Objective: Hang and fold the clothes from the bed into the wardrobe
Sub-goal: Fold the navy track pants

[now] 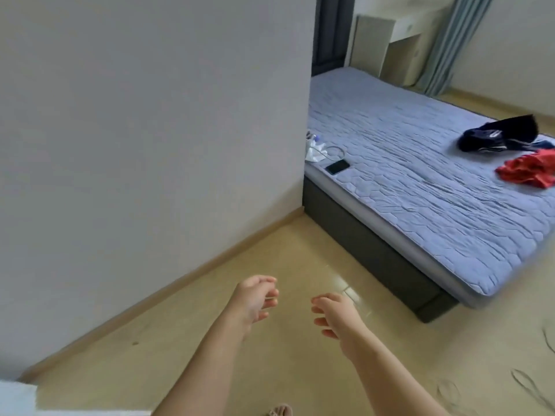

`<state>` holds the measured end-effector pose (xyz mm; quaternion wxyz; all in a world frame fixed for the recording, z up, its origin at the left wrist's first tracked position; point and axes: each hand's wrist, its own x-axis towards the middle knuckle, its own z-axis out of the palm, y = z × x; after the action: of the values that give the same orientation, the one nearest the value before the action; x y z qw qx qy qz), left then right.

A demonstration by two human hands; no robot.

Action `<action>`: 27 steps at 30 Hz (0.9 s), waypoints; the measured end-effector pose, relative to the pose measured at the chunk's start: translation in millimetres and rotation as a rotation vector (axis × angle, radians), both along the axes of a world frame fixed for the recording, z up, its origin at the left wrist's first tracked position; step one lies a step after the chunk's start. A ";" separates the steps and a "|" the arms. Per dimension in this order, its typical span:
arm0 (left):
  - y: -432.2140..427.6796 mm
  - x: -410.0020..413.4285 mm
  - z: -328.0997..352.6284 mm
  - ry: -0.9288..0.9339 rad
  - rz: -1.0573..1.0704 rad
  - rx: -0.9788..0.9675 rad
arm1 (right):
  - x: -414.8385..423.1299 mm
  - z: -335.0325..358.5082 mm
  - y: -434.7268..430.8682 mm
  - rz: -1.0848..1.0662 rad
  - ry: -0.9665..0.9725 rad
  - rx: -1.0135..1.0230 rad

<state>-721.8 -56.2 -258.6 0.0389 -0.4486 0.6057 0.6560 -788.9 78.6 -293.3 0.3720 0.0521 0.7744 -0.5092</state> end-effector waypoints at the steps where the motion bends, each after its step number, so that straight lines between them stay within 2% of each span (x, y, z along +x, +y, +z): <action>1: 1.7 -14.2 -0.1 0.001 -0.046 -0.004 | -8.3 0.0 4.1 -0.041 0.004 0.013; 7: 26.5 -94.9 -2.3 0.044 -0.328 -0.035 | -43.8 3.1 40.6 -0.300 0.015 0.038; 13: 94.3 -150.7 -10.2 0.032 -0.617 -0.033 | -60.7 -0.5 107.2 -0.550 0.001 0.038; 19: 196.8 -213.9 -17.7 0.023 -0.831 -0.059 | -94.4 -5.9 199.8 -0.752 -0.026 -0.005; 27: 365.1 -302.5 -14.1 0.020 -0.922 0.008 | -166.0 -1.2 355.4 -0.857 0.005 0.023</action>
<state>-1024.3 309.0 -272.8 0.3224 -0.1258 0.7398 0.5770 -954.9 434.0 -294.5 0.1244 0.3723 0.6892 -0.6090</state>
